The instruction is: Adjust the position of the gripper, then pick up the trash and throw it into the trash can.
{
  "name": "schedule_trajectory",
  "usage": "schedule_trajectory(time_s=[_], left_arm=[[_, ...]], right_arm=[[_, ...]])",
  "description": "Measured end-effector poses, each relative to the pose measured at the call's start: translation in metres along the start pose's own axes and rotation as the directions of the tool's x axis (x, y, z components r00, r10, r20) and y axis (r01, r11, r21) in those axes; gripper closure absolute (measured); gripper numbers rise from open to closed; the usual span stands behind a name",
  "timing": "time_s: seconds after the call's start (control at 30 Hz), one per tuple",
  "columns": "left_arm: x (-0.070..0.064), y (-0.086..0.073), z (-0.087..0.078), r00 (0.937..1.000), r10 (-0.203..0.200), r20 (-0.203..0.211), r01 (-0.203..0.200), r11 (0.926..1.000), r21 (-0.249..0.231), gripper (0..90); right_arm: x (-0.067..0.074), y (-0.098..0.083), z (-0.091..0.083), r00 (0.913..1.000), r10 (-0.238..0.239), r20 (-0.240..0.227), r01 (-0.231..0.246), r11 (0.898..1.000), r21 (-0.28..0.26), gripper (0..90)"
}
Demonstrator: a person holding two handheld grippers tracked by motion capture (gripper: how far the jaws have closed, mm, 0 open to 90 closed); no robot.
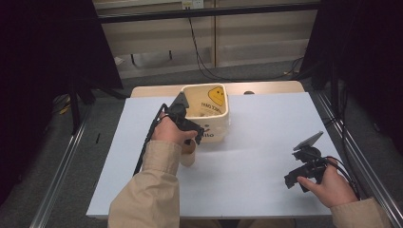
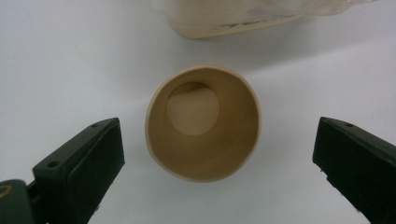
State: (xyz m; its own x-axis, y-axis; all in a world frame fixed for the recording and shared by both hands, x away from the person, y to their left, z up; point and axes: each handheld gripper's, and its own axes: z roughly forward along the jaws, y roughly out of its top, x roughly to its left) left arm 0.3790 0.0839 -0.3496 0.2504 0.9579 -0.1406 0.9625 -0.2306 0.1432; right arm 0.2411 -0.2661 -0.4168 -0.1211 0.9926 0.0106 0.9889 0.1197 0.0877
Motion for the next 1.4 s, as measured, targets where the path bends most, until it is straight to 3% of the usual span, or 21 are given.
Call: schedule_trajectory(time_s=[0.57, 0.63, 0.67, 1.0, 1.33, 1.4], left_arm=[[0.01, -0.011, 0.016, 0.9999, -0.012, -0.005, 0.012, 0.9999, 0.006, 1.9], [0.01, -0.011, 0.018, 0.9998, -0.018, 0.008, 0.018, 0.9998, 0.007, 1.9], [0.01, -0.011, 0.019, 0.9999, -0.013, -0.006, 0.013, 0.9999, 0.003, 1.9], [0.008, -0.009, 0.028, 0.9999, -0.015, -0.005, 0.015, 0.9999, 0.0, 3.0], [0.005, -0.008, 0.036, 0.9997, -0.01, -0.02, 0.01, 0.9999, 0.003, 10.2], [0.005, -0.008, 0.037, 0.9993, 0.009, -0.037, -0.009, 1.0, 0.001, 12.0]], right_arm=[[0.003, 0.002, -0.002, 0.9998, -0.021, -0.002, 0.021, 1.0, -0.008, 6.1], [0.004, 0.003, -0.002, 0.9999, -0.017, -0.002, 0.017, 1.0, -0.007, 6.1], [0.004, 0.003, -0.002, 0.9998, -0.021, -0.002, 0.021, 1.0, -0.007, 6.1], [0.004, 0.003, -0.001, 0.9998, -0.022, 0.003, 0.022, 1.0, -0.005, 6.2], [0.003, 0.003, -0.001, 0.9997, -0.024, 0.002, 0.024, 1.0, -0.008, 6.2], [0.004, 0.003, -0.001, 0.9997, -0.023, 0.001, 0.023, 1.0, -0.006, 6.2]])
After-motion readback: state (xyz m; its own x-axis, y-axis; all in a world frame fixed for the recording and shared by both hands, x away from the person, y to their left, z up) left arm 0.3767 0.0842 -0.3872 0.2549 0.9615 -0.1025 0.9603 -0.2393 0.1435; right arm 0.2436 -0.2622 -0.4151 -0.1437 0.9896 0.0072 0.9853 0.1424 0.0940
